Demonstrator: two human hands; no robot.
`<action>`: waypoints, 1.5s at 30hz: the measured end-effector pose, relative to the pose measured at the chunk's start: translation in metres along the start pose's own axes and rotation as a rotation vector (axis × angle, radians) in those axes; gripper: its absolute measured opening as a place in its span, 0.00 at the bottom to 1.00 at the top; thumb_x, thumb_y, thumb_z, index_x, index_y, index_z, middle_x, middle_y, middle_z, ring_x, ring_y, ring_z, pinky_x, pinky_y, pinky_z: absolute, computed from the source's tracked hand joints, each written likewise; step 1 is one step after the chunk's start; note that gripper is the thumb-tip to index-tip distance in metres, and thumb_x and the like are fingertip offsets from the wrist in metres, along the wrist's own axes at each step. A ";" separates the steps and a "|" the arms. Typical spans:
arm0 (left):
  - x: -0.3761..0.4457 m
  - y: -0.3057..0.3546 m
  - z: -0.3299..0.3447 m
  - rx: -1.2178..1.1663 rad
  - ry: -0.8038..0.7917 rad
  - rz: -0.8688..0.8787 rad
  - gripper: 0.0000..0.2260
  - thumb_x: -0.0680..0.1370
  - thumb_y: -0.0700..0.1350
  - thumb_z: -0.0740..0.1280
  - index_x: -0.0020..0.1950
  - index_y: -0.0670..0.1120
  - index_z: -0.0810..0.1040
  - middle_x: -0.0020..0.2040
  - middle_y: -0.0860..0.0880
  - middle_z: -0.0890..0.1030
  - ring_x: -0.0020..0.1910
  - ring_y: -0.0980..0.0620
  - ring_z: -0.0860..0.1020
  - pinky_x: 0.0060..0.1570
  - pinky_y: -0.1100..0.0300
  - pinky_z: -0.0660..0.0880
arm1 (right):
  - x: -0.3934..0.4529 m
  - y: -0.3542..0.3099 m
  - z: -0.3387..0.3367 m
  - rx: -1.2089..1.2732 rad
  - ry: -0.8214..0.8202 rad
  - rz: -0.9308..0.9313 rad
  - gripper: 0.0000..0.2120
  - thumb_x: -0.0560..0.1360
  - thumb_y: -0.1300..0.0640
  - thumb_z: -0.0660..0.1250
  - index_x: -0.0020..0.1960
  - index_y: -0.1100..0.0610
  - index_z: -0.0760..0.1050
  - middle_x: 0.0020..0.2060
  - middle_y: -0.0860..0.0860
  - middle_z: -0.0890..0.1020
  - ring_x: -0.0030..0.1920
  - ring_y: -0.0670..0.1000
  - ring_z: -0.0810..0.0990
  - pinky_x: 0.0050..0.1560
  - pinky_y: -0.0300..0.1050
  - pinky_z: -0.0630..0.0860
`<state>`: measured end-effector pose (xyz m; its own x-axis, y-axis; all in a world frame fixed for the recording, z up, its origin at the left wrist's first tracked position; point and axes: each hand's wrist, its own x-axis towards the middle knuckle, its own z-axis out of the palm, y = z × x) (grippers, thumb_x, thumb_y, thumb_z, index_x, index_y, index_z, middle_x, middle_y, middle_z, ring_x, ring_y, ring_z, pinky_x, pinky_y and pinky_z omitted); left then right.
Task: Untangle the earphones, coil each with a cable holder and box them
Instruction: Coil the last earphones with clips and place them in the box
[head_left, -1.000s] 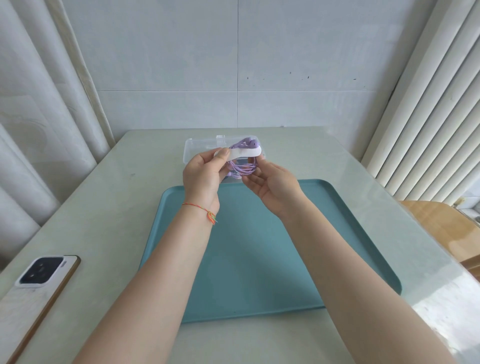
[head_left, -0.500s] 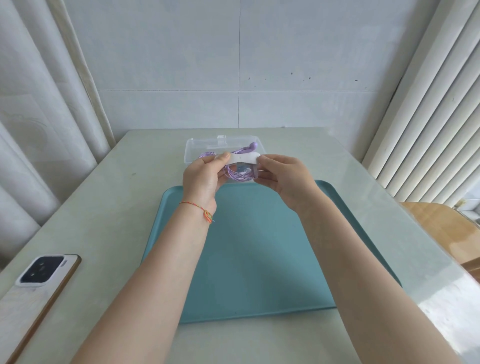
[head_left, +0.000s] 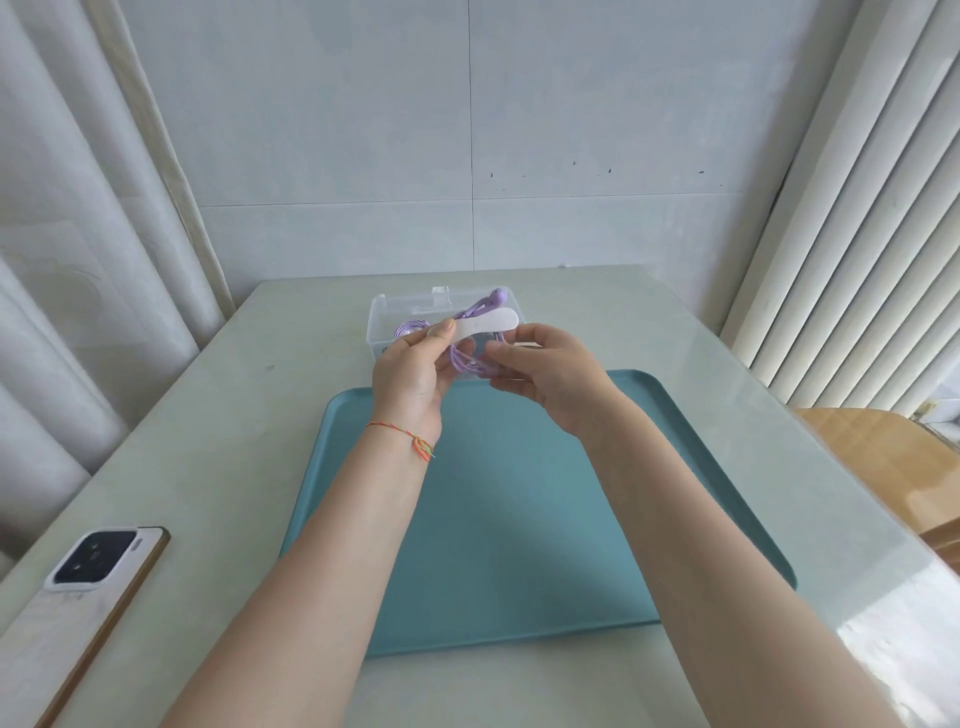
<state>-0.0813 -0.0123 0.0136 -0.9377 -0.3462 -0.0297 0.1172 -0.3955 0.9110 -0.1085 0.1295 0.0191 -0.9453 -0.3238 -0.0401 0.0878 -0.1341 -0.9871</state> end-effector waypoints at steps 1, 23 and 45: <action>-0.001 0.003 0.000 0.015 -0.029 -0.013 0.12 0.80 0.38 0.64 0.58 0.31 0.78 0.52 0.36 0.81 0.46 0.43 0.81 0.45 0.58 0.81 | -0.001 -0.004 -0.004 -0.040 -0.040 0.005 0.13 0.74 0.57 0.71 0.54 0.64 0.76 0.46 0.57 0.83 0.45 0.53 0.83 0.52 0.46 0.80; -0.033 0.054 -0.017 0.228 0.091 0.223 0.03 0.71 0.39 0.75 0.40 0.43 0.83 0.37 0.45 0.84 0.34 0.50 0.80 0.48 0.52 0.79 | -0.037 -0.051 0.008 -0.397 0.086 -0.156 0.02 0.77 0.62 0.64 0.46 0.61 0.75 0.38 0.57 0.80 0.35 0.55 0.81 0.45 0.50 0.83; -0.007 0.019 0.000 0.434 0.104 0.269 0.03 0.70 0.41 0.76 0.40 0.46 0.83 0.34 0.50 0.82 0.31 0.56 0.77 0.38 0.59 0.77 | -0.010 -0.006 -0.004 -0.971 0.146 -0.386 0.12 0.70 0.59 0.71 0.52 0.56 0.74 0.46 0.53 0.79 0.41 0.51 0.76 0.31 0.31 0.64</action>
<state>-0.0724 -0.0171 0.0307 -0.8531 -0.4784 0.2083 0.1825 0.1003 0.9781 -0.1007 0.1377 0.0246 -0.8898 -0.2943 0.3487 -0.4552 0.6243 -0.6349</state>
